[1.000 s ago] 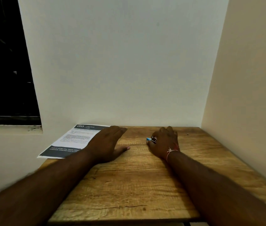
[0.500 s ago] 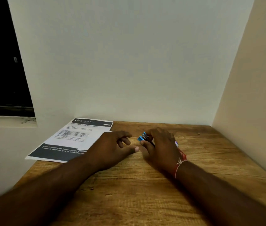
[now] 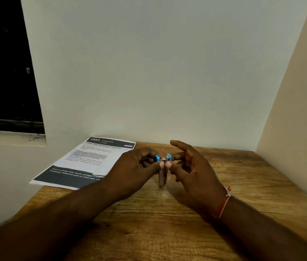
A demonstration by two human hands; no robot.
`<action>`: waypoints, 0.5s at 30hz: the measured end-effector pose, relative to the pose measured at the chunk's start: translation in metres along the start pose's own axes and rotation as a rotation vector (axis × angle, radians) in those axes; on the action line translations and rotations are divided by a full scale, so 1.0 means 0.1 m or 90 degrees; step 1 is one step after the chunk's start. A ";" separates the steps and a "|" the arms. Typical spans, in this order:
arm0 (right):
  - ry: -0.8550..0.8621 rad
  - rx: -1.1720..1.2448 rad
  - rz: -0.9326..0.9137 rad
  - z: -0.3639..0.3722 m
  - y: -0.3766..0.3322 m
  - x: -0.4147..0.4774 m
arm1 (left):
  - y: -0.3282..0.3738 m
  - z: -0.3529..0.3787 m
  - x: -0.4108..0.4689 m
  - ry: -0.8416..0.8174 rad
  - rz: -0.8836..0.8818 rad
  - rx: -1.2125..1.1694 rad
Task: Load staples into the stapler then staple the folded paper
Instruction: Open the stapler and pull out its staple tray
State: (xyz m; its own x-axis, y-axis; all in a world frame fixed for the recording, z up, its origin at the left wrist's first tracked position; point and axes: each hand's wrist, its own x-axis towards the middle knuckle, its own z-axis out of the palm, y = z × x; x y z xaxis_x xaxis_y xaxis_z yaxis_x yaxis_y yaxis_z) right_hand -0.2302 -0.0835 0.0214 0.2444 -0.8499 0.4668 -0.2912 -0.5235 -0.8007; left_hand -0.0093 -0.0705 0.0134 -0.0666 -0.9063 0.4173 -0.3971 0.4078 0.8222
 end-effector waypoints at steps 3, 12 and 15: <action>-0.021 -0.026 -0.028 -0.04 0.01 0.01 | 0.01 0.01 -0.04 -0.023 0.020 0.015; 0.055 0.077 0.089 -0.18 0.05 0.07 | -0.09 0.00 0.03 0.035 0.001 -0.034; 0.023 0.027 0.143 -0.24 0.13 0.10 | -0.12 -0.06 0.05 0.055 -0.006 -0.008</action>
State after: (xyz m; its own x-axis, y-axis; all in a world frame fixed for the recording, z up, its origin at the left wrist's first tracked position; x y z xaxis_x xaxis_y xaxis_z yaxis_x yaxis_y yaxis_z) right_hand -0.2539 -0.1000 0.0247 0.1450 -0.9468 0.2874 -0.2958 -0.3187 -0.9005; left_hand 0.0006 -0.0794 0.0079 0.0161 -0.8978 0.4401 -0.3853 0.4006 0.8313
